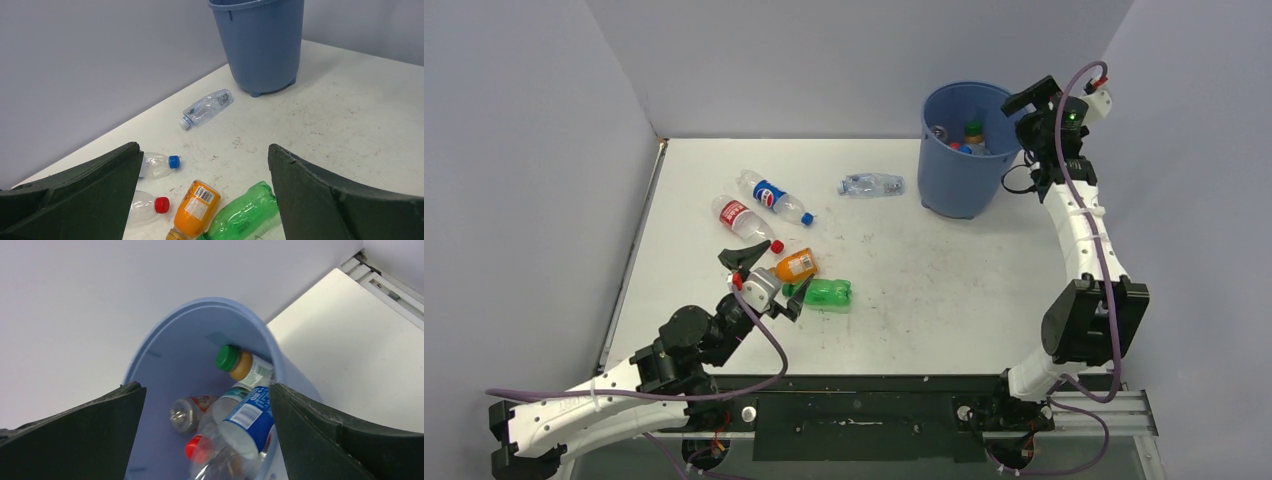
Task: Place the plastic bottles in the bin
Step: Pick up the plastic bottle at the center of the board.
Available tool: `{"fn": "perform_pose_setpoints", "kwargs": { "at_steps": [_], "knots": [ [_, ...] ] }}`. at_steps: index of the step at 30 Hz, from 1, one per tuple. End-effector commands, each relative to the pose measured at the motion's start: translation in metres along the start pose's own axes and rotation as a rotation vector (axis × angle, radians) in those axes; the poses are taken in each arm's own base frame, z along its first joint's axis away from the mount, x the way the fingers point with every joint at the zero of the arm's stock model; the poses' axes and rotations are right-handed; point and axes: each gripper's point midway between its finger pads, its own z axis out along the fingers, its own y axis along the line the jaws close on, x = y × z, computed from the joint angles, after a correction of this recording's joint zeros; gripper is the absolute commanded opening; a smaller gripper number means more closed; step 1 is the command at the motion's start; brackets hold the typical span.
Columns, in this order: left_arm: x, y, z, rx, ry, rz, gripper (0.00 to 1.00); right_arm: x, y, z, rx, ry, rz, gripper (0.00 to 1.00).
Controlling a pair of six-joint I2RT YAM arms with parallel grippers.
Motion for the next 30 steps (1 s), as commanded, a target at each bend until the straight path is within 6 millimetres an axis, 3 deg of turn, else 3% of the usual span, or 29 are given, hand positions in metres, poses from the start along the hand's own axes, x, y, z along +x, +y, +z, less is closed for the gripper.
{"fn": "perform_pose_setpoints", "kwargs": {
  "at_steps": [1, 5, 8, 12, 16, 21, 24, 27, 30],
  "knots": [
    [-0.016, 0.005, -0.001, -0.013, -0.043, -0.028, 0.96, -0.059, 0.068, -0.062, -0.155, -0.151, 0.016, 1.00],
    [-0.015, 0.006, 0.000, -0.024, -0.039, -0.025, 0.96, -0.056, 0.110, -0.117, -0.273, -0.168, 0.029, 1.00],
    [-0.013, 0.011, -0.001, -0.054, -0.036, -0.024, 0.96, -0.037, 0.138, -0.169, -0.424, -0.157, 0.004, 1.00],
    [-0.012, 0.021, -0.002, -0.113, -0.025, -0.048, 0.96, 0.030, 0.163, -0.242, -0.699, -0.024, -0.066, 1.00],
    [-0.012, 0.032, -0.002, -0.185, 0.012, -0.090, 0.96, 0.120, 0.165, -0.289, -0.901, 0.229, -0.162, 1.00],
    [-0.006, 0.028, 0.001, -0.171, 0.005, -0.041, 0.96, 0.210, 0.140, -0.322, -0.957, 0.418, -0.305, 1.00],
    [-0.016, 0.026, 0.001, -0.156, -0.003, -0.084, 0.96, 0.254, 0.114, -0.324, -0.945, 0.466, -0.358, 1.00],
    [-0.029, 0.024, 0.002, -0.128, -0.010, -0.111, 0.96, 0.279, 0.090, -0.312, -0.899, 0.459, -0.296, 1.00],
    [-0.019, 0.024, 0.002, -0.138, 0.009, -0.093, 0.96, 0.298, 0.065, -0.299, -0.877, 0.421, -0.260, 1.00]
  ]
}}
